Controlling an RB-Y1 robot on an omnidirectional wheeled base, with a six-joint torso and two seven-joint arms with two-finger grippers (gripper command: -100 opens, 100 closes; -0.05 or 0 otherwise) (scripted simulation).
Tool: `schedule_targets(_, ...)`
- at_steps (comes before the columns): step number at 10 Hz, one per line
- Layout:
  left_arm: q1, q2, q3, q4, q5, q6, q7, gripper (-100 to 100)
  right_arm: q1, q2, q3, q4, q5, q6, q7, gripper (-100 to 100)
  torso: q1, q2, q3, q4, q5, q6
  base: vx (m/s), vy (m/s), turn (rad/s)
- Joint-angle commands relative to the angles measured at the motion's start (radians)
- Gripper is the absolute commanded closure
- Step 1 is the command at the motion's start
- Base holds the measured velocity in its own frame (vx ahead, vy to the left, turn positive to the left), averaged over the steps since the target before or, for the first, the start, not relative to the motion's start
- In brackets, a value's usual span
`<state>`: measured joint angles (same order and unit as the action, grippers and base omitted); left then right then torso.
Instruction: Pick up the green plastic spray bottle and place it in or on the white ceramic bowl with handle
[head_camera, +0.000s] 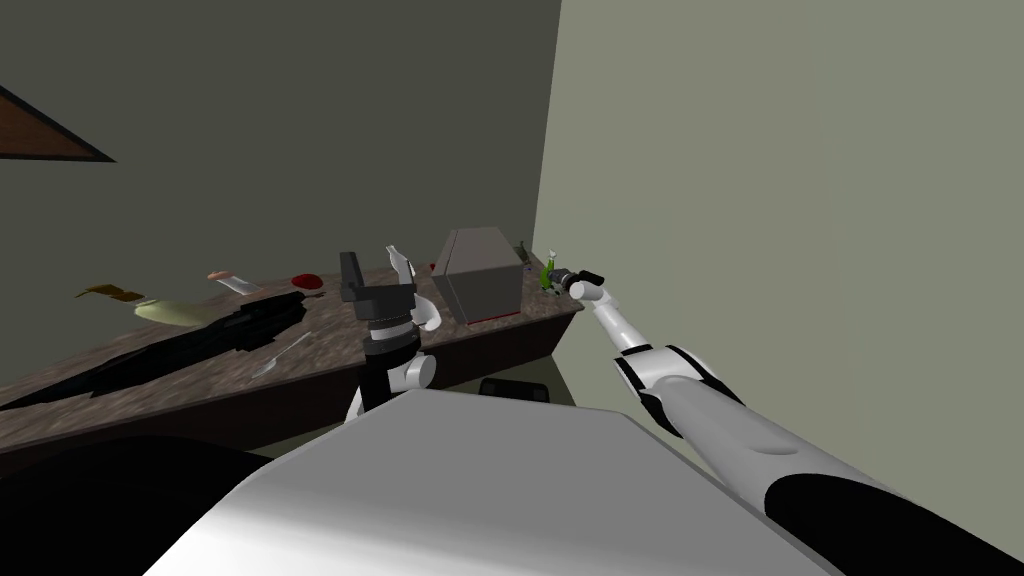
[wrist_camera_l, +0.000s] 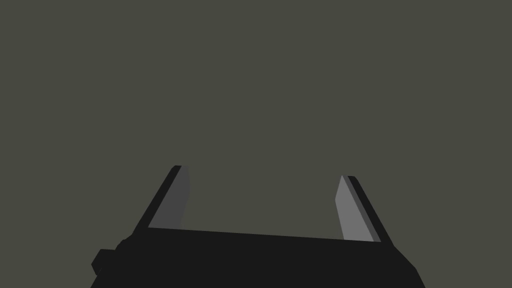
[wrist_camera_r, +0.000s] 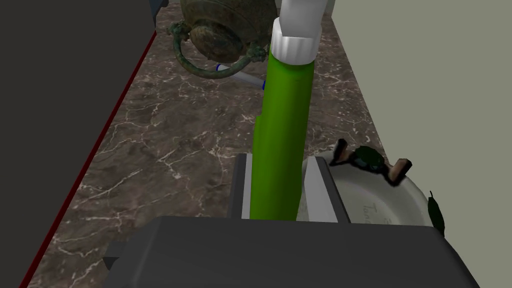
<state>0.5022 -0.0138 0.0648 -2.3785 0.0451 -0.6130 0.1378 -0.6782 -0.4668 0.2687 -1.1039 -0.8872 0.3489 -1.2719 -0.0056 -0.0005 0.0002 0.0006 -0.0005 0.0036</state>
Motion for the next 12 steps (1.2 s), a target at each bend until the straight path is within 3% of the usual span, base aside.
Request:
schedule_targets(1,0.000,0.000,0.000,0.000,0.000,0.000,0.000,0,-0.015,-0.028,0.006,-0.006,-0.015,0.019,-0.014,100,0.000,0.000,0.000,0.000,0.000,0.000,0.010,-0.024,0.005)
schedule_targets(5,0.000,0.000,0.000,0.000,0.000,0.000,0.000,0,-0.055,-0.101,0.006,-0.046,-0.028,0.092,-0.067,100,0.000,0.000,0.000,0.000,0.001,0.001,0.024,-0.026,0.000)
schedule_targets(9,0.000,0.000,0.000,0.000,0.000,0.000,0.000,0,-0.068,-0.123,-0.003,-0.070,-0.026,0.127,-0.091,100,0.003,-0.004,-0.003,-0.001,0.001,-0.001,0.064,-0.010,0.008)
schedule_targets(10,0.000,0.000,0.000,0.000,0.000,0.000,0.000,0,-0.070,-0.124,-0.003,-0.069,-0.028,0.127,-0.088,-100,0.003,-0.003,-0.002,-0.001,0.001,0.000,0.006,0.000,0.000)
schedule_targets(12,0.000,0.000,0.000,0.000,0.000,0.000,0.000,0,-0.070,-0.124,-0.003,-0.070,-0.028,0.127,-0.089,-100,0.003,0.000,-0.001,-0.001,0.001,0.000,0.000,0.000,0.000)
